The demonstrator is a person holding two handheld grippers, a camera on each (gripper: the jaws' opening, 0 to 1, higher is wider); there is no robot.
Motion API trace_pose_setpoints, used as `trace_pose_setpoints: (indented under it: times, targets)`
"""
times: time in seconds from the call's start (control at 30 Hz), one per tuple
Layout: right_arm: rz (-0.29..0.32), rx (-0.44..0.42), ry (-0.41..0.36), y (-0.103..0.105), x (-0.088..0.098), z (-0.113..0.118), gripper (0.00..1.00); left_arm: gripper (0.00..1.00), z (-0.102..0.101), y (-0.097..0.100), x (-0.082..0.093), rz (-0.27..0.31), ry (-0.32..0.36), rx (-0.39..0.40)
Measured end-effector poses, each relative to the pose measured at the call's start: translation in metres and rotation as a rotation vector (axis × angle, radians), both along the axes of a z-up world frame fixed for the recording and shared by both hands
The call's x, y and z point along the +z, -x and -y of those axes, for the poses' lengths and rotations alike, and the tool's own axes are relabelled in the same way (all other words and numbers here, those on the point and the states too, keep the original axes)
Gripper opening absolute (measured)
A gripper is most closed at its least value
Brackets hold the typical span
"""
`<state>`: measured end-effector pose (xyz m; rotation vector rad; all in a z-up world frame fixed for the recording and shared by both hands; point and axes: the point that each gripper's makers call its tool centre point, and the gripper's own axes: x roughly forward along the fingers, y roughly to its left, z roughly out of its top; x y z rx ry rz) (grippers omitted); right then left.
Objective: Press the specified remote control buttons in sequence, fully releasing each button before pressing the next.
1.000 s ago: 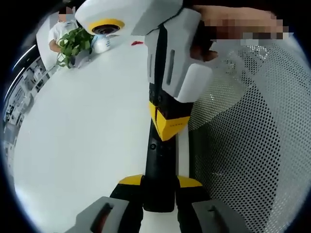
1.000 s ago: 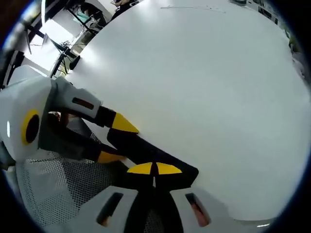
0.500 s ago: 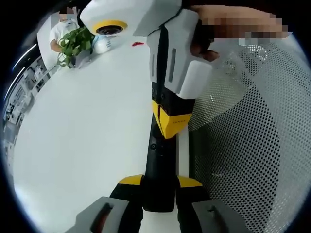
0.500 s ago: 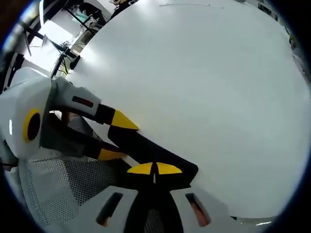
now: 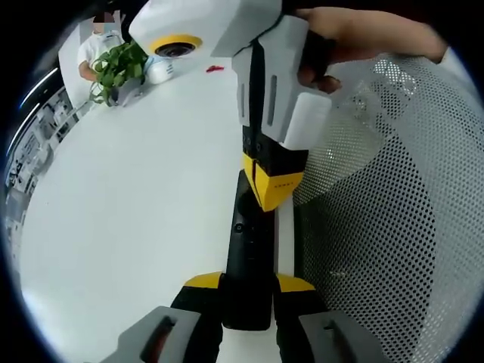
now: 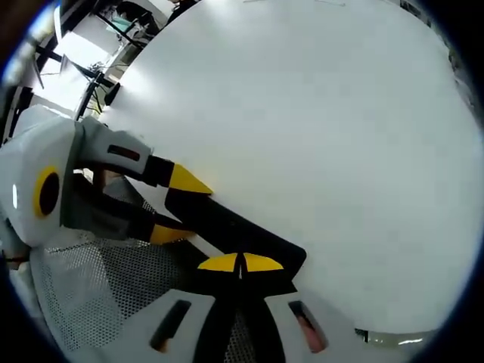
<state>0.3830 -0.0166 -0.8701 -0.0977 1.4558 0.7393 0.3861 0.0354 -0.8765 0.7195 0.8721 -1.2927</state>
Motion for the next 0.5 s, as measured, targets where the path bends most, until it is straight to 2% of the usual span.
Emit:
trace_pose_setpoints:
  times: [0.5]
  targets:
    - [-0.02,-0.01,0.007,-0.0001,-0.0013,0.0026,0.0,0.25,0.0009,-0.0007,-0.0003,-0.001,0.005,-0.001]
